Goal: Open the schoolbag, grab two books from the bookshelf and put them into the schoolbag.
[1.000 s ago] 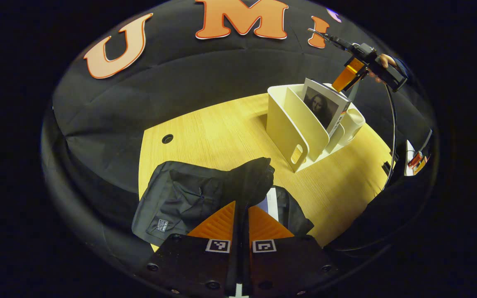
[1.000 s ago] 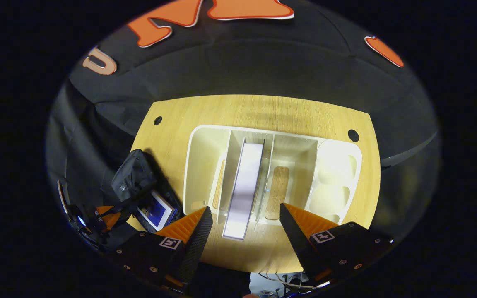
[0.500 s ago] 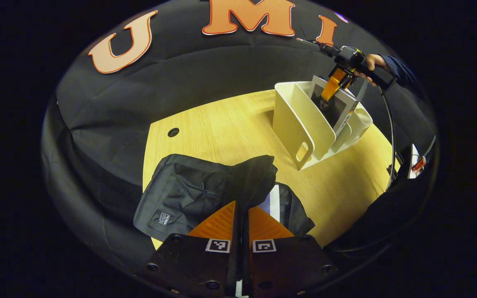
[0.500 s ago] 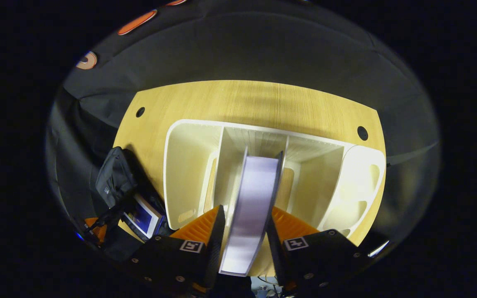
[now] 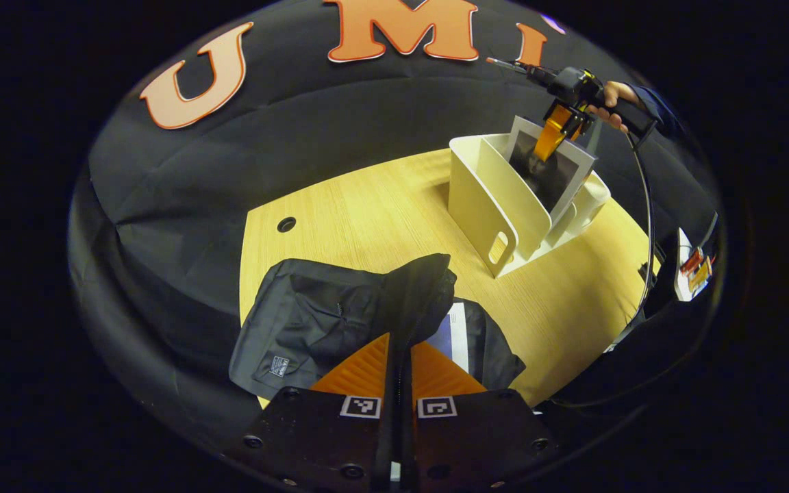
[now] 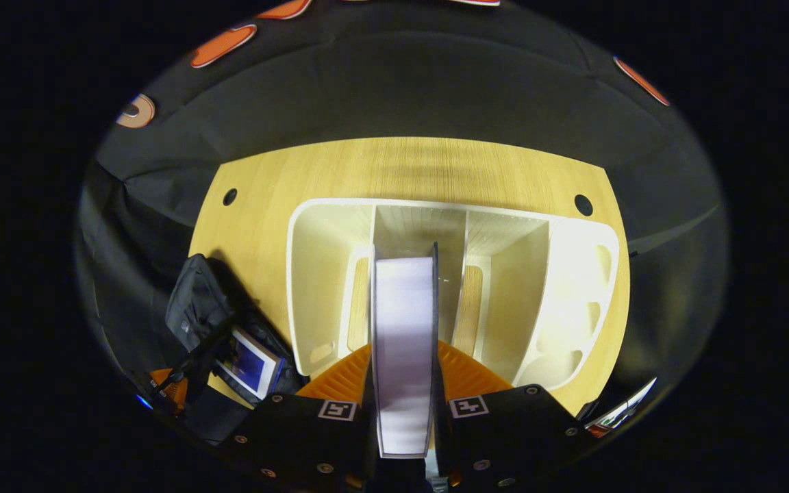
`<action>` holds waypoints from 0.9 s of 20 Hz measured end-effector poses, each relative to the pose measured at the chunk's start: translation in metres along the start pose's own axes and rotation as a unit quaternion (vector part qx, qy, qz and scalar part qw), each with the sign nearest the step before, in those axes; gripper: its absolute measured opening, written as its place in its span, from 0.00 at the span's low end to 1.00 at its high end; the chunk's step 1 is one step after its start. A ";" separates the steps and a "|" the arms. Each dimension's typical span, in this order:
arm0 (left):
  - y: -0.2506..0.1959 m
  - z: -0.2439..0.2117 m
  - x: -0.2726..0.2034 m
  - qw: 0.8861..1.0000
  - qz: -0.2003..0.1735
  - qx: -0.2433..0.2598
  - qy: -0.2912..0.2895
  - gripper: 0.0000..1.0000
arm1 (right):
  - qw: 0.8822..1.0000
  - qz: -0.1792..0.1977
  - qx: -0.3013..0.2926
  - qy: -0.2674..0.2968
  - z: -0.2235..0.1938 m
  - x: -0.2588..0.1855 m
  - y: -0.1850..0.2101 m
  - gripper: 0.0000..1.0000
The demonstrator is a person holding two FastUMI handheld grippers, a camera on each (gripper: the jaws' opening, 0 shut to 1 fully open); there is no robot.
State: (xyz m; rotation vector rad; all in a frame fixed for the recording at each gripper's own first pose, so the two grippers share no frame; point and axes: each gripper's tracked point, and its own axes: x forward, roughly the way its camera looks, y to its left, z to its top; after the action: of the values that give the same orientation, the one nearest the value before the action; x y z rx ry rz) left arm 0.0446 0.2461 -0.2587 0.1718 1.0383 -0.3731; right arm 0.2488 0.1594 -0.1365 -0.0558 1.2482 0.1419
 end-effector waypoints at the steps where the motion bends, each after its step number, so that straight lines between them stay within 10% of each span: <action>1: 0.003 0.001 0.001 1.000 -0.004 0.007 -0.001 0.05 | 1.000 0.000 0.006 -0.006 -0.004 -0.009 0.001 0.34; 9: 0.008 0.006 0.002 0.998 -0.046 0.045 -0.015 0.06 | 0.997 -0.011 0.062 -0.040 -0.060 -0.067 -0.011 0.34; 18: 0.012 0.010 -0.004 0.994 -0.079 0.069 -0.024 0.05 | 0.984 0.058 0.159 -0.062 -0.165 -0.101 0.015 0.33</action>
State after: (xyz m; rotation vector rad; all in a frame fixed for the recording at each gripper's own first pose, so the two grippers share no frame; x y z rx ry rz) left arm 0.0552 0.2546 -0.2509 0.2043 0.9826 -0.5907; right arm 0.0608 0.1463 -0.0925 0.2986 1.1372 0.0457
